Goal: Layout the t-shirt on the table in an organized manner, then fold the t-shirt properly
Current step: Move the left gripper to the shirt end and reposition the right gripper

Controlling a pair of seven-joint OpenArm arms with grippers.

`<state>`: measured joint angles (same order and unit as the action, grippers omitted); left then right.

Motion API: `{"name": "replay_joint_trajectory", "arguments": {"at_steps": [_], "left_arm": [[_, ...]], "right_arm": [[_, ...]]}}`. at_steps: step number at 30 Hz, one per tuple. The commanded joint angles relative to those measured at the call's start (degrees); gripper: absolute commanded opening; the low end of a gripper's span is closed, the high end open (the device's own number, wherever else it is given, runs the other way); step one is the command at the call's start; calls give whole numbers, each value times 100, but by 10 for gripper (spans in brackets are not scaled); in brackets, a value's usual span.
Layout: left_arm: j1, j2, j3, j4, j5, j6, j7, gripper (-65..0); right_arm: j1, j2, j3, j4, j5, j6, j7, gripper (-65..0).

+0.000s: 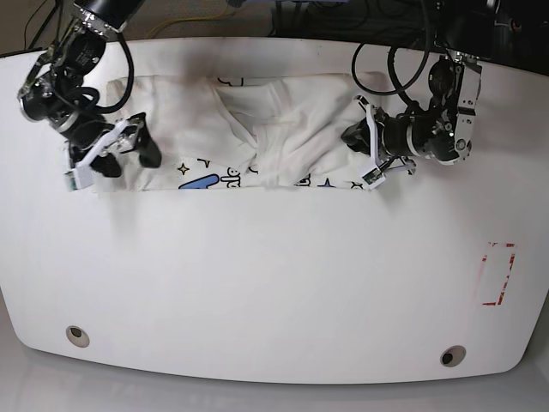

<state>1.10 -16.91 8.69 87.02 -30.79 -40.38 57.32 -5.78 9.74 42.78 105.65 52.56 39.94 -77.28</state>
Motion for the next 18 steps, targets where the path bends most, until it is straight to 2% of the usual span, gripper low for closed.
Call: {"name": "replay_joint_trajectory", "arguments": {"at_steps": [1,7,14,18], "left_arm": [[8,-107,-3,-21,340,38,321,-575],[8,-169,-3,-21,340,38,321,-575],[8,-186,-12,-21,340,38,321,-575],[8,-186,-12,-21,340,38,321,-575]], "right_arm": [[81,112,324,-90,261,6,-127,0],[424,376,1018,-1338,595,6,-272,0],[530,631,1097,-2762,604,6,-272,0],[521,648,1071,-2965,604,6,-272,0]]}}
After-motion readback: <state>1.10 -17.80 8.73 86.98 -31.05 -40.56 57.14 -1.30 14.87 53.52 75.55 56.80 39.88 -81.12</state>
